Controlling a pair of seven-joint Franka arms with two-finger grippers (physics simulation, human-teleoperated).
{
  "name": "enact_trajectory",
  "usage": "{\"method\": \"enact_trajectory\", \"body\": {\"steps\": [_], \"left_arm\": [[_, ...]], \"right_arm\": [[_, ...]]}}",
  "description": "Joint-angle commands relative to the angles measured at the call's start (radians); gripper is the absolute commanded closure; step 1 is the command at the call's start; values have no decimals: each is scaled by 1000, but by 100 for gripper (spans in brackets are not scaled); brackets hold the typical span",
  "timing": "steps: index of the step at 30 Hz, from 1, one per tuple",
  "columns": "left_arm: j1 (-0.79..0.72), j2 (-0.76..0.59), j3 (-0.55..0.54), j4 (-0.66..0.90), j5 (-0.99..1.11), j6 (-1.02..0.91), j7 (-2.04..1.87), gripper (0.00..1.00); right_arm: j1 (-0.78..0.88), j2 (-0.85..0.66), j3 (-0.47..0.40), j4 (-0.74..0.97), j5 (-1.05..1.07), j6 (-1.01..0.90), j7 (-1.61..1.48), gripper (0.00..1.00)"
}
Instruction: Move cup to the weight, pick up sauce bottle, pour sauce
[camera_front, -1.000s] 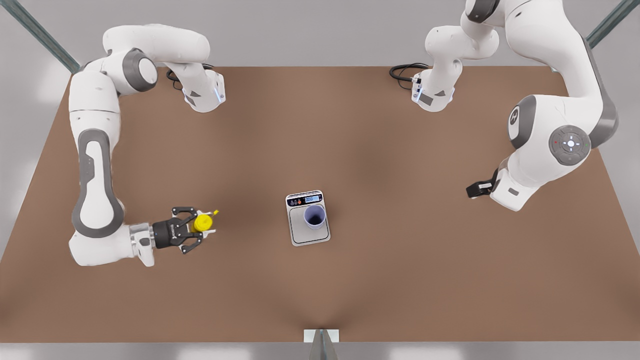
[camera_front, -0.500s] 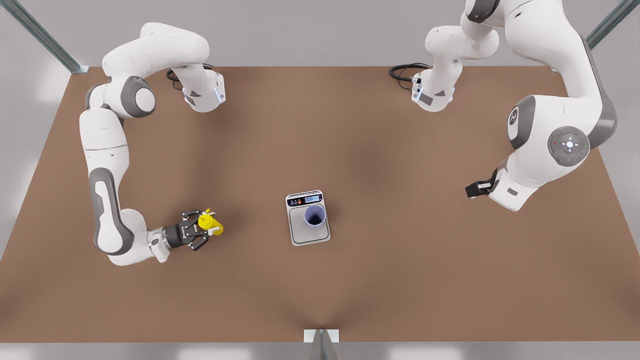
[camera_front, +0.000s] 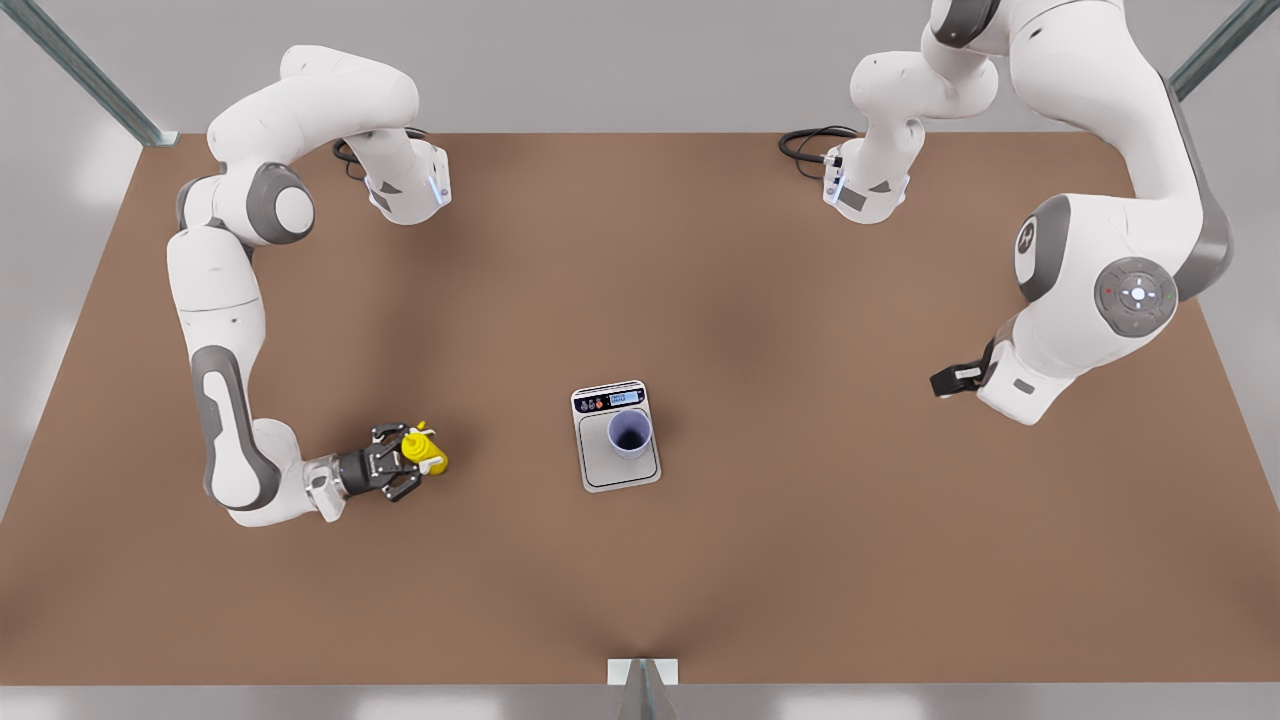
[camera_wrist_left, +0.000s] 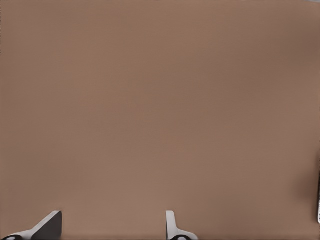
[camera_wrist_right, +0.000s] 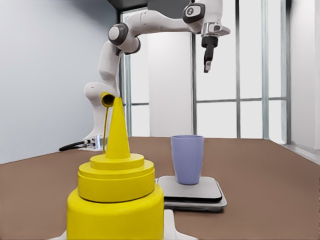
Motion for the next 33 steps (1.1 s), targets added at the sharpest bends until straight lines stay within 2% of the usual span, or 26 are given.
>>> {"method": "enact_trajectory", "body": {"steps": [1,2,4,14,17,22,24,26,28,29,30,32,33], "left_arm": [[0,1,0,-1,0,0,0,0],[-2,0,0,1,0,0,0,0],[-3,1,0,1,0,0,-2,0],[-5,1,0,-1,0,0,-2,0],[-5,0,0,1,0,0,-2,0],[-9,1,0,1,0,0,-2,0],[-9,0,0,1,0,0,-2,0],[-9,0,0,1,0,0,-2,0],[-9,0,0,1,0,0,-3,0],[-9,0,0,1,0,0,-3,0],[-9,0,0,1,0,-2,-3,0],[-8,0,0,1,0,-3,0,0],[-8,1,2,1,0,-3,0,0]], "right_arm": [[0,2,0,1,-13,-3,-1,30],[0,2,0,1,-13,-3,-1,27],[0,6,0,1,-11,-1,-15,0],[-9,8,0,3,-13,6,-12,0],[-18,6,-54,4,-27,0,-10,0],[-143,-9,-61,17,-125,-78,8,0],[-170,-118,-54,139,-260,-199,341,0],[-126,-271,-52,210,-355,-239,660,0],[38,-415,-54,333,-549,-215,1057,0],[136,-522,-55,323,-672,-166,1212,0],[245,-647,-54,239,-832,-63,1425,0],[245,-836,-58,-92,-939,121,1924,0],[249,-845,-58,-108,-987,125,2263,0]]}}
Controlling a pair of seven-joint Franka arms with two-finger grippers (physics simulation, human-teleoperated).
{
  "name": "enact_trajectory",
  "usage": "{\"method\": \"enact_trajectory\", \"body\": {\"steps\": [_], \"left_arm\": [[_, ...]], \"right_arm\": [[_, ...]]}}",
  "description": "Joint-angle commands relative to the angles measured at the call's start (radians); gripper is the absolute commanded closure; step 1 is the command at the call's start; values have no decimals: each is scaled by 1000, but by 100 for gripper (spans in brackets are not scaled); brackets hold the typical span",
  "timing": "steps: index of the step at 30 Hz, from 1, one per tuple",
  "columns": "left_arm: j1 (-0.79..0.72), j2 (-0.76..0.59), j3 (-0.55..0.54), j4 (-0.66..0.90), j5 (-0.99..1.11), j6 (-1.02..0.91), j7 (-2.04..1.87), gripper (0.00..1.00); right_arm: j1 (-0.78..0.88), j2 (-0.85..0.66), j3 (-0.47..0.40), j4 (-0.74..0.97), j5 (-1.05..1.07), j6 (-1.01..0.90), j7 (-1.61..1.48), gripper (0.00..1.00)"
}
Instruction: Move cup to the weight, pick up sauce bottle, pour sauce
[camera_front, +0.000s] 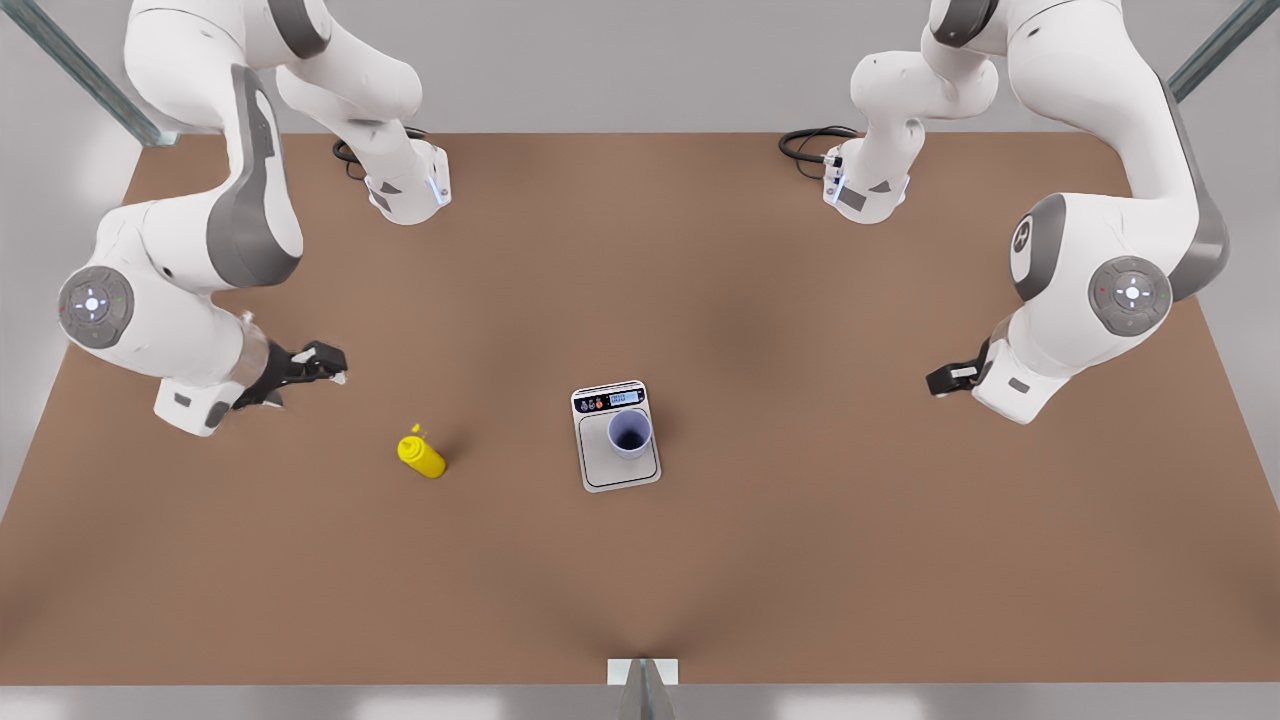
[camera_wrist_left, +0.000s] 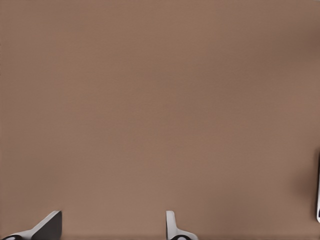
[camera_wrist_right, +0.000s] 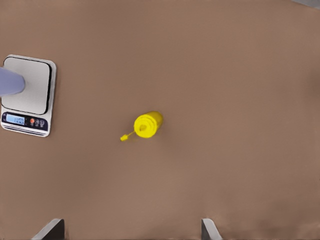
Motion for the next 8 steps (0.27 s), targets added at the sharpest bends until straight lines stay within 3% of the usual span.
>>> {"method": "enact_trajectory", "body": {"steps": [1,8], "left_arm": [[0,-1,1,0,0,0,0,0],[-2,1,0,0,0,0,0,0]], "right_arm": [[6,-2,0,3,-35,0,46,0],[6,18,9,49,-90,-9,43,0]]}}
